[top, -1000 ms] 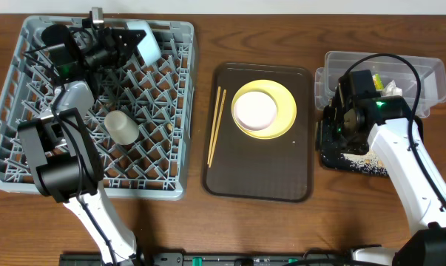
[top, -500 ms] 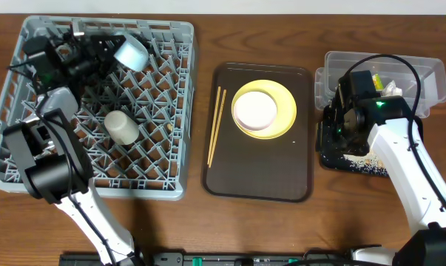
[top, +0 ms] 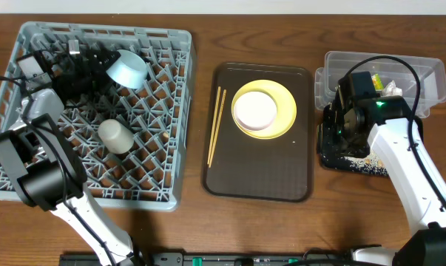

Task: Sort waste into correct bins and load items into the dishwasher
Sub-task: 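Carry the blue bowl left and place it in the dish rack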

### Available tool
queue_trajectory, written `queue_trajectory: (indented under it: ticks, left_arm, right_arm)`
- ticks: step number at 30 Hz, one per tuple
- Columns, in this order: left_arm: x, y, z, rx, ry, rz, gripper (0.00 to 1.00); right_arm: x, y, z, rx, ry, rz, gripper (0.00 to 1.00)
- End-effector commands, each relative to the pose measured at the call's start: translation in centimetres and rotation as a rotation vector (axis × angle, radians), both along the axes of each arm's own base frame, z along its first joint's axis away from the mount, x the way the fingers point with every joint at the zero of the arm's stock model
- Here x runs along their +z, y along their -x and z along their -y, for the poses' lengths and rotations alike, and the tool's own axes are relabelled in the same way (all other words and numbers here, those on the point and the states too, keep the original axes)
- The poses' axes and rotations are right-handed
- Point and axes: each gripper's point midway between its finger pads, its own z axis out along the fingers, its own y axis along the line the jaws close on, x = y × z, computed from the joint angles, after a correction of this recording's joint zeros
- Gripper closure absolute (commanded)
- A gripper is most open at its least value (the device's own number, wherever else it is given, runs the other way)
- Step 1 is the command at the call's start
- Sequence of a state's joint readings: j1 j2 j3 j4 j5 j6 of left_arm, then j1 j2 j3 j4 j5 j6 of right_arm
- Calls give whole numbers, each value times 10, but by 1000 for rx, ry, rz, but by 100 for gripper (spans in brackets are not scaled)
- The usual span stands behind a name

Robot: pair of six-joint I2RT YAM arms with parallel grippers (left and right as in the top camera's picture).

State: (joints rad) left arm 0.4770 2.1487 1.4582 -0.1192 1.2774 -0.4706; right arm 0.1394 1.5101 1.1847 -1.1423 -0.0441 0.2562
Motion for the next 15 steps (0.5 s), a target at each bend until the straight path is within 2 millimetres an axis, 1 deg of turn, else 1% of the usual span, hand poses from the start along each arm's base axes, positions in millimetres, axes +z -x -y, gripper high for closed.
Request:
queue_trajectory:
  ticks: [1, 5, 9, 15]
  left_arm:
    - [-41, 14, -26, 76, -207, -76, 10]
    - [-39, 23, -33, 98, -308, -118, 10]
    - [-23, 24, -39, 125, -369, -105, 10]
    - [-7, 32, -62, 227, -568, -163, 9]
  right_arm:
    - [3, -3, 4, -11, 9, 8, 37]
    - [3, -3, 4, -11, 9, 8, 37]
    - [3, -3, 4, -11, 9, 8, 37]
    - [2, -2, 4, -11, 9, 5, 37]
